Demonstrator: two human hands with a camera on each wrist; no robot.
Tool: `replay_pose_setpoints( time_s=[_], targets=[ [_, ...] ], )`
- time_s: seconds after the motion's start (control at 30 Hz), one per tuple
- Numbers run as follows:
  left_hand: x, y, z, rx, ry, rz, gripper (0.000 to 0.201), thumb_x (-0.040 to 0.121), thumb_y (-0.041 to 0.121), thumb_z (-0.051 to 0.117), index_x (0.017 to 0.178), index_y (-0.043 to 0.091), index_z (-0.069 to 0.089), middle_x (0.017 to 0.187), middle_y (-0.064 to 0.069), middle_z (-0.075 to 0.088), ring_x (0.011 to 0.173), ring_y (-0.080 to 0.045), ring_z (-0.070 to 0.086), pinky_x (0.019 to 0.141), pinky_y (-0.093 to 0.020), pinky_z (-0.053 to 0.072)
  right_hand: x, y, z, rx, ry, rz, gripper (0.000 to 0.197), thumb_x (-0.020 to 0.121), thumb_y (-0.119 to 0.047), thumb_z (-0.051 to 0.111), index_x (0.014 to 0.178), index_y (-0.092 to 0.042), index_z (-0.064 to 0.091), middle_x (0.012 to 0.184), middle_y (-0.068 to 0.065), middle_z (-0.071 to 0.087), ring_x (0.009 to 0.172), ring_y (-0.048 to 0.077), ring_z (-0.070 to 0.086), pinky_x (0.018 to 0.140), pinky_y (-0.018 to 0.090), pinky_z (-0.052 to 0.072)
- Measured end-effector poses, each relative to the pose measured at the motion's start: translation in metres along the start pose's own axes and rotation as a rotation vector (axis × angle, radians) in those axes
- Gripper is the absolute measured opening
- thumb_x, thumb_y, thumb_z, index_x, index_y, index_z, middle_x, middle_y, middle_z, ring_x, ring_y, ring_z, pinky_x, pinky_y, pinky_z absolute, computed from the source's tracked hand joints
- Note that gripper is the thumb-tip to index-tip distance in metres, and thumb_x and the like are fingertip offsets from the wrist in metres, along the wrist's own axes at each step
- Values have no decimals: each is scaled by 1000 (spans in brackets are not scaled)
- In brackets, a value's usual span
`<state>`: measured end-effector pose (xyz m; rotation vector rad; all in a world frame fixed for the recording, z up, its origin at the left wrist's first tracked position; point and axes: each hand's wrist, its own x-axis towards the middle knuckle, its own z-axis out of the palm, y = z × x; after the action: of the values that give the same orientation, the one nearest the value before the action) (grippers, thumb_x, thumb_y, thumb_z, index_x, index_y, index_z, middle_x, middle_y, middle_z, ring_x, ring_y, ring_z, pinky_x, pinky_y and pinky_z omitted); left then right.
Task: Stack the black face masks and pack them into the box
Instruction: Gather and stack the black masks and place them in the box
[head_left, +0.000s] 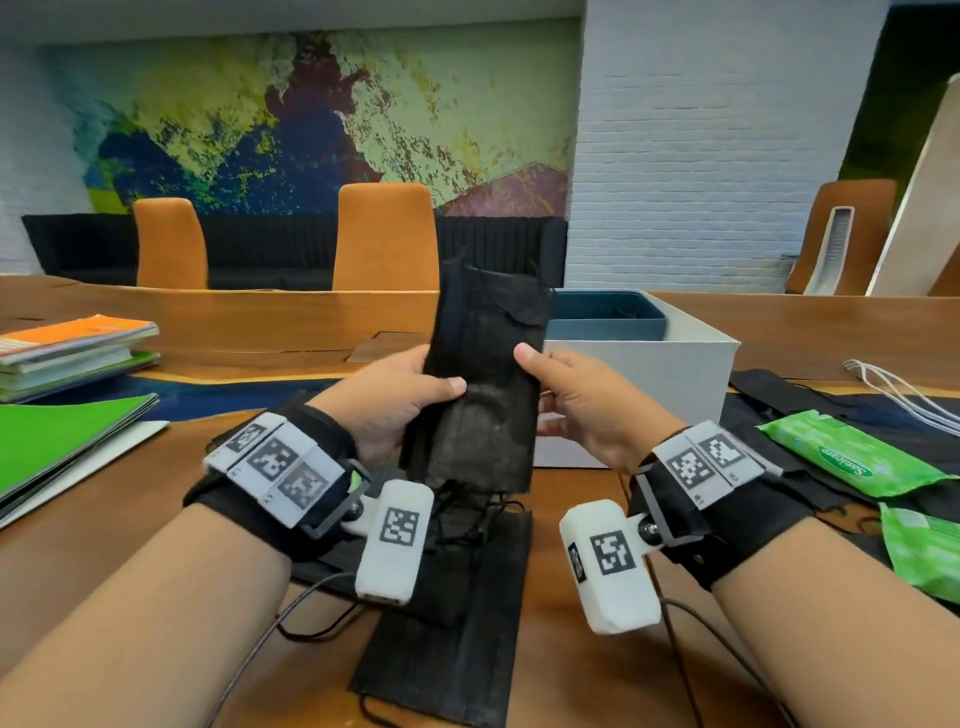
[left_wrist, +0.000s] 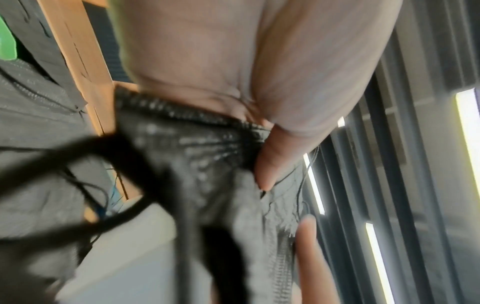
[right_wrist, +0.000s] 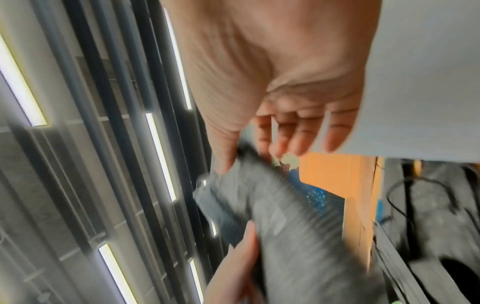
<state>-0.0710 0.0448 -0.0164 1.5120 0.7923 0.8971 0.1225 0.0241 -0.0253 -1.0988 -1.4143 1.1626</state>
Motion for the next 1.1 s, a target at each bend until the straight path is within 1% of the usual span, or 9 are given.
replay_pose_setpoints(
  time_s=[0.07,0.13,0.27,0.37,0.53,0.6,0.8,0.97,1.1],
  targets=[
    [-5,3,-14,-105,88,47,25,95,-4,42,106,11,59,90,-9,72,76,-18,70,66,-30,58,-2,-3,-8,-159,-33,129,36,90,-50,53,94,-14,58,79,0,53,72,14,49,68,27,44],
    [-12,2,-29,-215,152,80,25,94,-3,41,105,11,58,81,-6,73,68,-17,70,61,-29,58,-3,-5,-14,-320,-77,252,34,91,-48,54,98,-15,62,85,1,54,76,13,50,69,27,45],
    [-23,-10,-52,-322,209,106,26,95,-3,37,100,11,59,78,-5,73,66,-16,70,61,-30,59,-3,-4,-12,-560,-153,391,35,91,-44,56,105,-12,63,92,1,59,83,12,54,76,30,45],
    [-21,-19,-58,-330,222,63,26,95,-2,38,106,10,58,83,-8,72,69,-19,71,62,-32,59,5,0,-1,-769,-232,506,34,87,-48,61,94,-14,64,88,0,60,82,13,55,74,31,47],
    [-17,-22,-59,-353,213,55,25,95,-1,39,105,10,58,84,-9,72,69,-19,71,63,-33,60,11,4,21,-973,-297,681,30,81,-42,71,77,-15,59,66,-2,51,57,12,48,46,18,42],
    [-19,-23,-59,-361,210,57,24,95,-2,38,102,10,58,81,-8,73,68,-18,71,61,-32,60,13,3,29,-1062,-316,698,35,78,-44,74,74,-14,57,62,-1,52,52,12,49,49,20,43],
    [-22,-23,-59,-388,189,41,25,96,-2,37,102,10,57,79,-7,73,66,-18,71,58,-31,59,15,4,55,-1472,-427,612,47,75,-58,70,75,-12,58,70,1,59,66,16,56,71,28,48],
    [-23,-24,-58,-381,167,28,25,96,-3,37,103,10,58,80,-8,72,67,-19,71,59,-32,59,13,8,60,-1361,-418,644,48,75,-50,75,101,-10,66,78,1,62,85,22,63,81,33,51],
    [-23,-25,-58,-359,185,6,24,96,-3,38,104,8,58,89,-12,69,73,-22,70,65,-35,60,11,8,61,-1298,-378,622,36,79,-38,75,98,-9,66,73,2,66,73,19,64,75,31,53]
  ],
)
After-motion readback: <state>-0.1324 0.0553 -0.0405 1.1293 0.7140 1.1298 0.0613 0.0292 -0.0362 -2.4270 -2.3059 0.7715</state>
